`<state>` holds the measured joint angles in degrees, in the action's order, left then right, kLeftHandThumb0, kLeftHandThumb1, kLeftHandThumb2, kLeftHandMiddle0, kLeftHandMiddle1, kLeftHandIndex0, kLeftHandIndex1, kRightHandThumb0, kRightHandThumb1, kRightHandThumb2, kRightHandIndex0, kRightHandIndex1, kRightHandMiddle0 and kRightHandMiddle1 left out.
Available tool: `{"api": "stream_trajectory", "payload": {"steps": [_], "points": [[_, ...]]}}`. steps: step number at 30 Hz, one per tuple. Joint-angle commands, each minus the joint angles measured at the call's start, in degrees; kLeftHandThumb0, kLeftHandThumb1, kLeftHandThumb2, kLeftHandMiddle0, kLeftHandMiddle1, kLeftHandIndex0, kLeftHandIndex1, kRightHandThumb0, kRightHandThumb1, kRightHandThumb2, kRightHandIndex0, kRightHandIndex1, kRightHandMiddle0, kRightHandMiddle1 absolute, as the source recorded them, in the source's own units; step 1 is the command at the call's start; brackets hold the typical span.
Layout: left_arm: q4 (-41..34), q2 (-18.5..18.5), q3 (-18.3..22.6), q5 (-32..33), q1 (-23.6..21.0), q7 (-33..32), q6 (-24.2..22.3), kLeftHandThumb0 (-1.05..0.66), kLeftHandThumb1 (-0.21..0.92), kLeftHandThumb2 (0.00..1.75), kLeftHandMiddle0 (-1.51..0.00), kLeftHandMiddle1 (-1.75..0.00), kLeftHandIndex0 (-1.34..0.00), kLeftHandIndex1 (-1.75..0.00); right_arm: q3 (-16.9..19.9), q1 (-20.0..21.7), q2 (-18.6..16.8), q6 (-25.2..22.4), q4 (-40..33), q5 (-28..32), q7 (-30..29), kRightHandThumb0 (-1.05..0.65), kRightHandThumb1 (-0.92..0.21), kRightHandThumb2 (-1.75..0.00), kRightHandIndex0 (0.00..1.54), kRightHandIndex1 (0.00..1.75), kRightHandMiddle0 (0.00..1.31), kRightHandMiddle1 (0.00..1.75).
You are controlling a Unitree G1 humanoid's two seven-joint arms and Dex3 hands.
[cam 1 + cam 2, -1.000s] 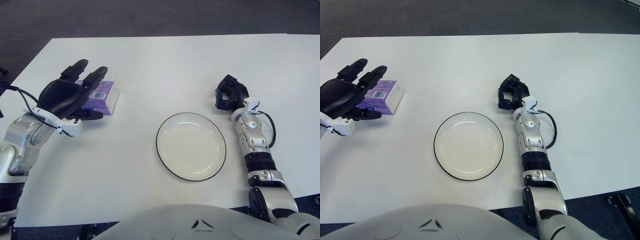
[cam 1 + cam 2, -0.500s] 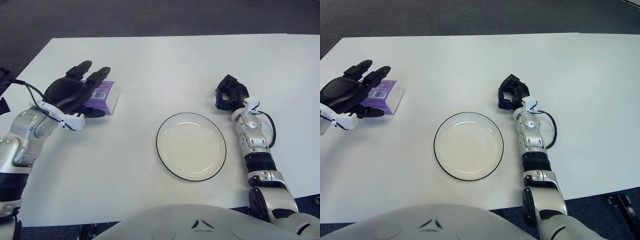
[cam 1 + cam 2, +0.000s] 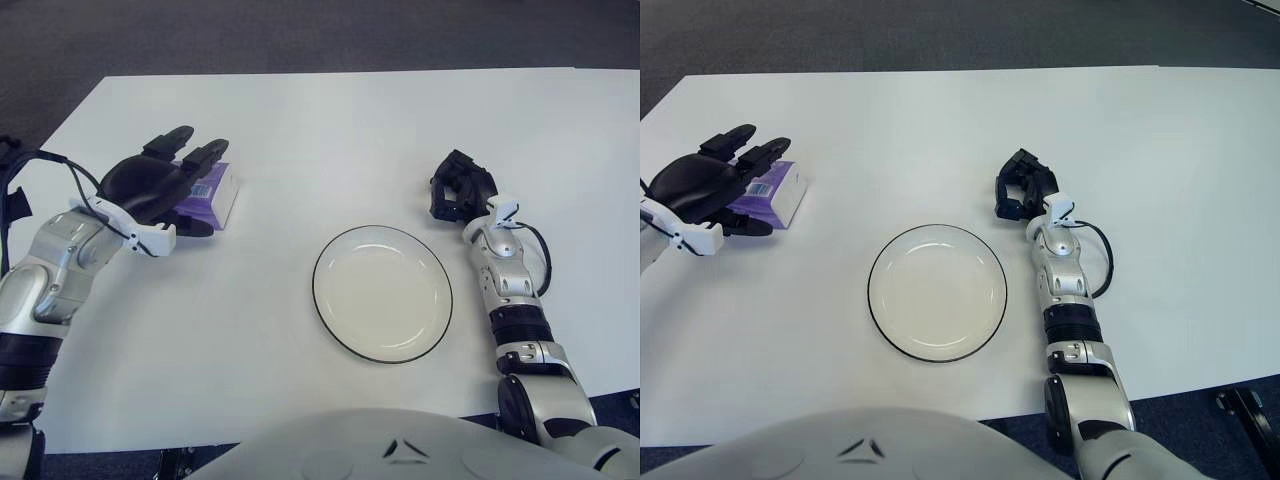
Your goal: Put the tissue paper into the plate.
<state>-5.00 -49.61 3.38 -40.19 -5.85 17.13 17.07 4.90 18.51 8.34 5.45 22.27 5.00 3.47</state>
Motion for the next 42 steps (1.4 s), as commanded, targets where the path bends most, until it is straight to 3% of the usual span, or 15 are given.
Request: {"api": "stream_trajectory", "payload": {"steps": [1, 23, 25, 27, 29, 38, 42], "points": [[1.4, -0.92, -1.36, 0.09, -2.24, 0.75, 0.15, -1.05, 0.91, 0.21, 0.0, 0.0, 0.0, 0.0, -1.1, -7.56, -2.34, -2.61, 3.95, -0.54, 0.21, -0.48, -0.31, -1.33, 1.26, 1.75, 0.62, 1.75], [12.74, -0.8, -7.15, -0.49, -9.05, 0.84, 0.98, -1.05, 0.89, 0.16, 0.0, 0.0, 0.0, 0.0, -1.07, -8.24, -2.51, -3.08, 2.89, 0.01, 0.98, -0.48, -0.33, -1.3, 1.24, 1.75, 0.61, 1.75], [18.27, -0.47, -8.76, -1.53, -11.44, -1.19, 2.25, -1.05, 0.9, 0.16, 0.0, 0.0, 0.0, 0.0, -1.1, -8.28, -2.48, -3.17, 2.76, -0.02, 1.04, -0.48, -0.33, -1.3, 1.24, 1.75, 0.61, 1.75], [31.2, 0.93, -12.2, -4.54, -16.87, -6.72, 4.55, -1.05, 0.91, 0.16, 0.0, 0.0, 0.0, 0.0, -1.2, -8.35, -2.41, -3.27, 2.6, -0.1, 1.14, -0.48, -0.33, -1.31, 1.24, 1.75, 0.61, 1.75], [37.32, 1.61, -14.02, -5.93, -19.5, -9.86, 5.72, -1.05, 0.91, 0.17, 0.0, 0.0, 0.0, 0.0, -1.28, -8.41, -2.35, -3.38, 2.42, -0.17, 1.16, -0.48, -0.33, -1.31, 1.24, 1.75, 0.61, 1.75], [42.94, 2.19, -16.87, -6.72, -20.99, -19.07, 8.03, -1.05, 0.92, 0.29, -0.01, 0.0, 0.0, 0.0, -1.43, -8.66, -2.18, -3.27, 1.84, 0.31, 2.52, -0.48, -0.32, -1.31, 1.25, 1.75, 0.61, 1.75], [44.43, 2.13, -17.67, -5.61, -21.43, -19.74, 8.83, -1.01, 0.91, 0.3, -0.14, -0.13, 0.0, -0.02, -1.38, -8.66, -2.05, -3.25, 1.93, 0.48, 3.41, -0.48, -0.32, -1.31, 1.26, 1.75, 0.61, 1.75]]}}
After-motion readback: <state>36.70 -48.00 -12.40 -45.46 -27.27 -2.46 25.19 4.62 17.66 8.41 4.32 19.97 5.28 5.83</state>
